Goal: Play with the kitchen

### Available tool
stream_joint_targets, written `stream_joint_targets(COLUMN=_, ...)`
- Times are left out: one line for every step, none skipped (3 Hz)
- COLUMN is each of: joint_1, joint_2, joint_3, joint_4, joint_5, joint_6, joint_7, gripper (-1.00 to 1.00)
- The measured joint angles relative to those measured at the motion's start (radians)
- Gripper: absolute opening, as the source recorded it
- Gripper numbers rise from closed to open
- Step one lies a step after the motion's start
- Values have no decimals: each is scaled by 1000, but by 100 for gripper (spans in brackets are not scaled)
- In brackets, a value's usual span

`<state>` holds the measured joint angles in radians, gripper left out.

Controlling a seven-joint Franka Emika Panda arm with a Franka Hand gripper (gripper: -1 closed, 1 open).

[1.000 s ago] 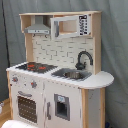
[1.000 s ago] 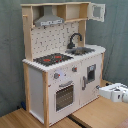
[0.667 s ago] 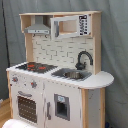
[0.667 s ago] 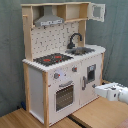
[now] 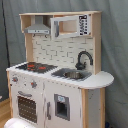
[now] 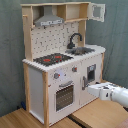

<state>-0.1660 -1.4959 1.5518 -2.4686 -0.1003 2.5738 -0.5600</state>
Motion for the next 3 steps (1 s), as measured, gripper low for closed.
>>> stream_joint_targets(joint_1=-96, joint_2=0, joint_3=-30, joint_4=2, joint_5=0, joint_6=35, joint_7=8, gripper=100)
stream_joint_targets(joint_1=-176, joint_2=0, joint_3=-45, joint_4=25, joint_5=0, joint_6=98, joint_7=31, gripper=100)
stream_joint_targets(joint_1=-259, joint_2=0, joint_3=-50, joint_4=74, joint_5=0, joint_6=146, joint_7=74, gripper=100)
